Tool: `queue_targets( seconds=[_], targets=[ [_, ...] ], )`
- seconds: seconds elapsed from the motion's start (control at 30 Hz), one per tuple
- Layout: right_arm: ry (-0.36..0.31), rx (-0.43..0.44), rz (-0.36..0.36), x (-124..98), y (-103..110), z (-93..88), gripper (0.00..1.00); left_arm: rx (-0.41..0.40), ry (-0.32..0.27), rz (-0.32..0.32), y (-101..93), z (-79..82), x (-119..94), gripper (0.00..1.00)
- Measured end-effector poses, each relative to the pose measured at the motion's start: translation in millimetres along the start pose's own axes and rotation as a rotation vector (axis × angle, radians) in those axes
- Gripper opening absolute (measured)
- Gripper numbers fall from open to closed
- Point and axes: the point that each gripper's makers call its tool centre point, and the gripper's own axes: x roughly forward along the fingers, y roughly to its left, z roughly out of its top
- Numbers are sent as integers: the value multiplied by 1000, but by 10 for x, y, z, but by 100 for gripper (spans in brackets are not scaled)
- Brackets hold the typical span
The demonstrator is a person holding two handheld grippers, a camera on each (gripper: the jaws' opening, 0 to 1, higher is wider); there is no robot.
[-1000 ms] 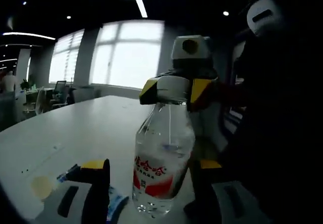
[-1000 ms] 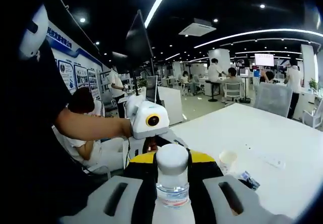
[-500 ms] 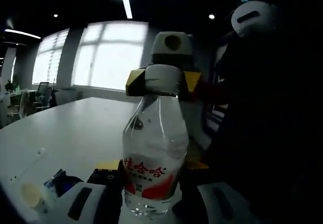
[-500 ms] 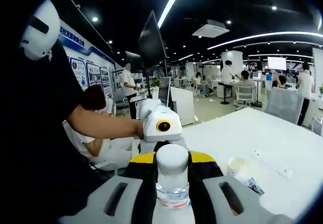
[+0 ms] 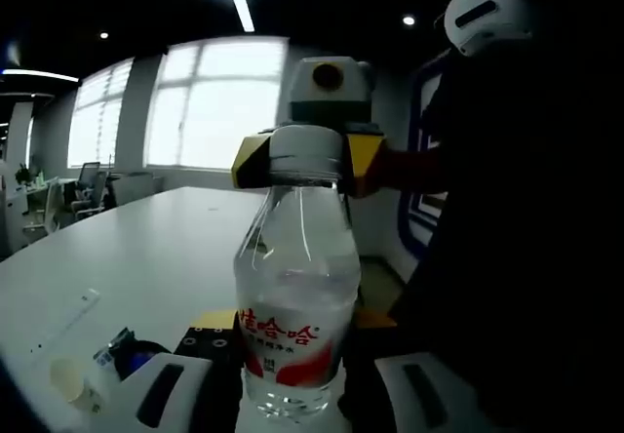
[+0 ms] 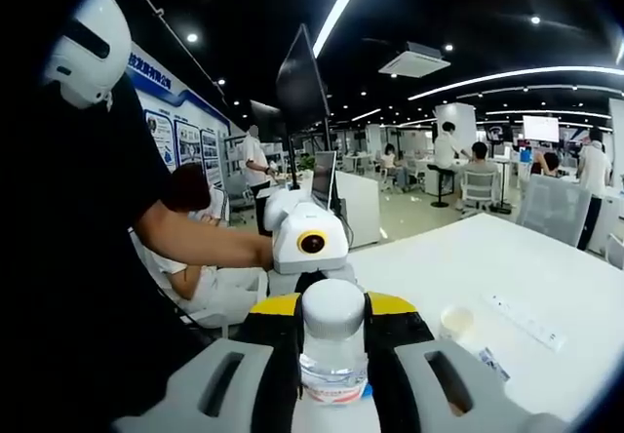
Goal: Arrange the tabletop items into an orderly group along one side of the table until the central work area is clear of visible clutter.
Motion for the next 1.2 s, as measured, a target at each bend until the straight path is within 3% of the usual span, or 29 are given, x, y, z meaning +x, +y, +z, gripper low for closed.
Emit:
queue_targets(
  seconds=[0.23, 0.33, 0.5, 1.0, 1.2],
  targets=[
    [-2, -20, -25, 29, -32, 31, 21, -24, -18, 34, 30, 20, -30, 36],
    [-17, 26, -15, 48, 1, 43, 30, -47, -21, 53, 59, 16, -49, 36],
    [-40, 46, -63, 33, -74, 37, 34, -68, -42, 95, 137, 31, -131, 36],
    [-68, 99, -283, -174, -525, -172, 73, -113, -39, 281, 442, -82, -446, 37],
    [-61, 123, -359, -294, -686, -308, 81, -123, -51, 349, 562, -96, -588, 37]
  ],
)
